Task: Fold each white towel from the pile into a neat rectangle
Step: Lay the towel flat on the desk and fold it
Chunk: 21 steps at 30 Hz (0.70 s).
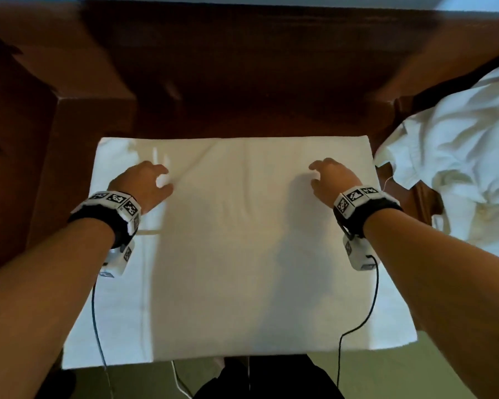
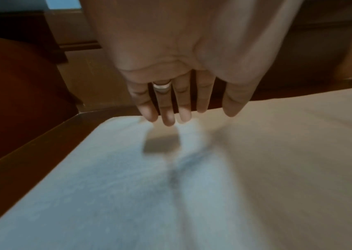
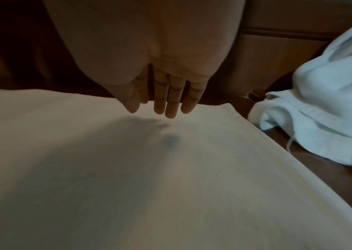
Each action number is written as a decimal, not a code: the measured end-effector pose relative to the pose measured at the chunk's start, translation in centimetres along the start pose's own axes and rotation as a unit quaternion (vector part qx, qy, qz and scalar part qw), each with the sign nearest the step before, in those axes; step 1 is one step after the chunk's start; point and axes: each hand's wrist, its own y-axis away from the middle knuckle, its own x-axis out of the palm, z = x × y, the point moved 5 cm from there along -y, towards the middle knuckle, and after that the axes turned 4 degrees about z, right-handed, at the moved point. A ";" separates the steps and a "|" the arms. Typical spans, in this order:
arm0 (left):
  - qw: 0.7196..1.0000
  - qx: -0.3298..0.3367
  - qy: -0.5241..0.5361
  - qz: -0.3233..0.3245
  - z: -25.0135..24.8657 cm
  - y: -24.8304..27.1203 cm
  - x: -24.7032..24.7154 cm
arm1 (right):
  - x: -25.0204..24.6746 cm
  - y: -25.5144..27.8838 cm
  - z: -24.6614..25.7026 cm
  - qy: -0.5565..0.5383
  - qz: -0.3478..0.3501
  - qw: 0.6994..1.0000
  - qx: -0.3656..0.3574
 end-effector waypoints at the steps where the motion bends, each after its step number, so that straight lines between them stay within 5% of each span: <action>1: 1.000 -0.001 -0.020 -0.004 0.0 -1.4 -0.4 | -0.6 -1.6 -0.3 0.008 -0.010 1.000 -0.004; 7: 0.987 0.019 -0.159 -0.019 -0.2 -7.6 -0.8 | -1.2 -7.3 -2.0 0.088 -0.036 0.995 -0.019; 11: 0.971 0.041 -0.205 -0.113 -0.6 -8.4 -0.8 | -0.2 -7.8 -2.9 0.091 -0.090 0.991 -0.027; 16: 0.969 0.083 -0.190 -0.131 -1.1 -7.8 -2.0 | -1.8 -7.8 -2.8 0.097 -0.093 0.990 -0.033; 21: 0.985 0.076 -0.060 -0.146 -0.1 -5.8 -6.1 | -5.8 -5.6 -1.8 0.054 -0.134 0.989 -0.037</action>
